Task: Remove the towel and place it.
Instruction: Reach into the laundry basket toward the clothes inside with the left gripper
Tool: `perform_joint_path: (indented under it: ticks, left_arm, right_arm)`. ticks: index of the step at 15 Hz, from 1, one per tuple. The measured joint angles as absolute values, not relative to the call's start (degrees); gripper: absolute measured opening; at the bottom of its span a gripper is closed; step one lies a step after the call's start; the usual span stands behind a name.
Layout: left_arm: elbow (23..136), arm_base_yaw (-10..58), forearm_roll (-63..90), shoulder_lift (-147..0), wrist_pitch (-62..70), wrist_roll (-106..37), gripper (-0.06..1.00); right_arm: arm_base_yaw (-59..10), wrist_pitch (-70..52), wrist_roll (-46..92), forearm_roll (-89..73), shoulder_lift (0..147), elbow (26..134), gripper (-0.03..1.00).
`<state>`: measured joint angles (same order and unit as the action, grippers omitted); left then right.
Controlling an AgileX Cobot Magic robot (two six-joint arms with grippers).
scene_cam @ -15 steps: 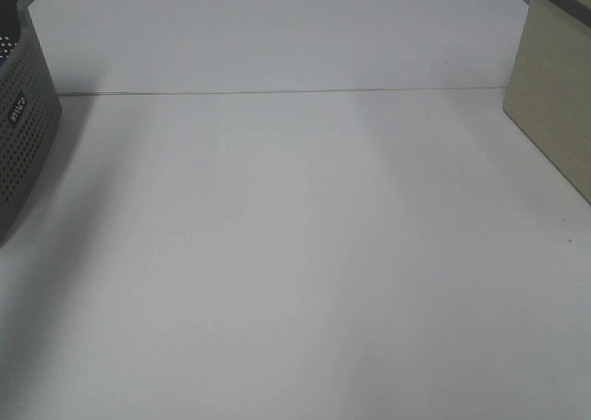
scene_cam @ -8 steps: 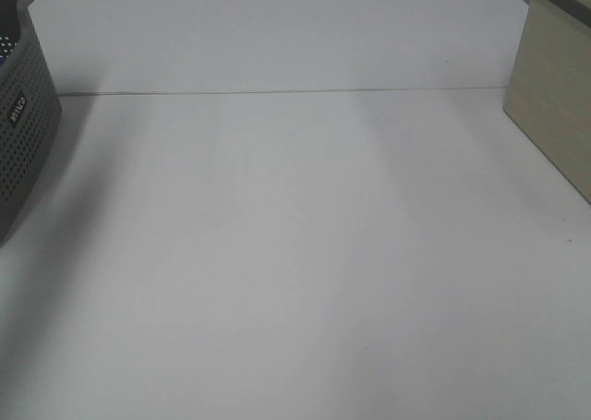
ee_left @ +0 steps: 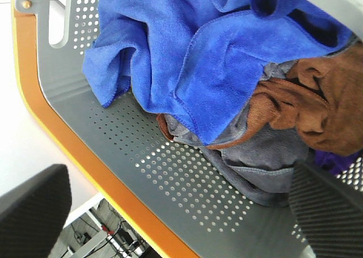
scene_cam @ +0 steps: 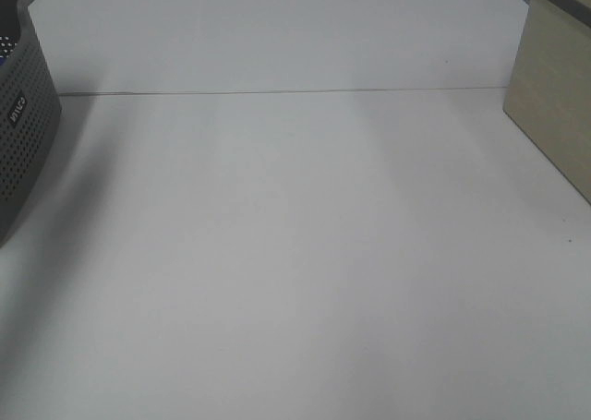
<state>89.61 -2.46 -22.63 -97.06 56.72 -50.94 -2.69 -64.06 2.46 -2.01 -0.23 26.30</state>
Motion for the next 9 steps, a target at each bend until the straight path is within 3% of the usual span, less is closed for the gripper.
perform_joint_path:
  ticks: [9]
  left_arm:
    - [92.53, -2.46, -28.30, -106.00, 52.48, -54.66, 0.99]
  right_arm:
    - [-2.69, -64.06, 2.46, -2.01, -0.23, 26.30, 0.70]
